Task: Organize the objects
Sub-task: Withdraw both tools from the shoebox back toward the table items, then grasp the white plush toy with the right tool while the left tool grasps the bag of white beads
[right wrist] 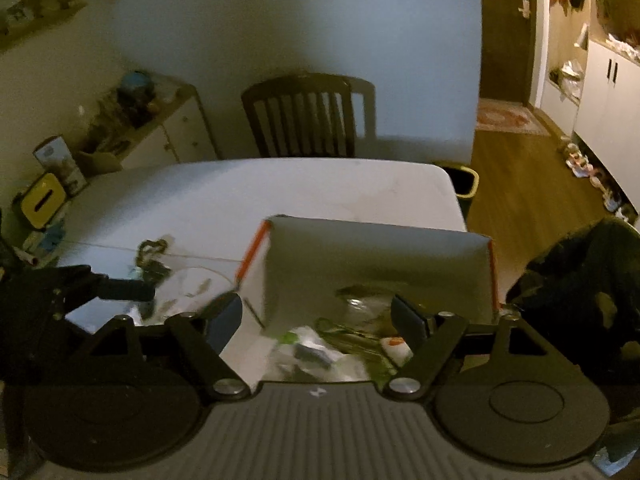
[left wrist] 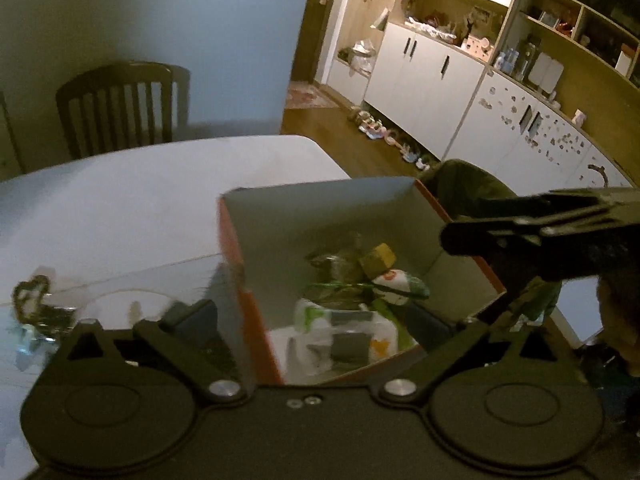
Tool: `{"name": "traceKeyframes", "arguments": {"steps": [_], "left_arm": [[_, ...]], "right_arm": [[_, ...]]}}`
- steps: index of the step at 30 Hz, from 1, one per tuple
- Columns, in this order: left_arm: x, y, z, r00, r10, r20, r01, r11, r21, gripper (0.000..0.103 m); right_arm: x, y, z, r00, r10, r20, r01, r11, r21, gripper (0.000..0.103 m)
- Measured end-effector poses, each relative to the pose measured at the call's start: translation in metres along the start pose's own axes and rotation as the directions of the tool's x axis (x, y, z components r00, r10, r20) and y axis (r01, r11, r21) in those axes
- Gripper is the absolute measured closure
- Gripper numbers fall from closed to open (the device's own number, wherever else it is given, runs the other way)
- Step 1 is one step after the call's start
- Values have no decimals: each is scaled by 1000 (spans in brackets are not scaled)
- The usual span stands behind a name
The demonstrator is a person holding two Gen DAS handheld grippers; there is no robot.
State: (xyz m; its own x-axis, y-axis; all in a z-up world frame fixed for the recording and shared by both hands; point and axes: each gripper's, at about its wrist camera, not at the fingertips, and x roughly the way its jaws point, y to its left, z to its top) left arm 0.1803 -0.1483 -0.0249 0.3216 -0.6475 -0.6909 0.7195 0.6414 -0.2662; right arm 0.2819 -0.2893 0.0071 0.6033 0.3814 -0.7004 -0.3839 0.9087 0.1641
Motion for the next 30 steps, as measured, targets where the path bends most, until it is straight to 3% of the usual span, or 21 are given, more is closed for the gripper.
{"name": "traceKeyframes", "arguments": {"steps": [8, 21, 30], "left_arm": [[-34, 46, -13, 998, 49, 33, -50, 999, 12, 1], [-51, 158, -38, 988, 157, 8, -156, 986, -66, 0], [-35, 221, -72, 983, 177, -55, -182, 976, -120, 0]], "right_arm": [[2, 47, -12, 998, 48, 26, -48, 999, -8, 20], [50, 142, -37, 994, 87, -68, -91, 994, -64, 20], [104, 183, -45, 992, 15, -126, -25, 996, -81, 20]]}}
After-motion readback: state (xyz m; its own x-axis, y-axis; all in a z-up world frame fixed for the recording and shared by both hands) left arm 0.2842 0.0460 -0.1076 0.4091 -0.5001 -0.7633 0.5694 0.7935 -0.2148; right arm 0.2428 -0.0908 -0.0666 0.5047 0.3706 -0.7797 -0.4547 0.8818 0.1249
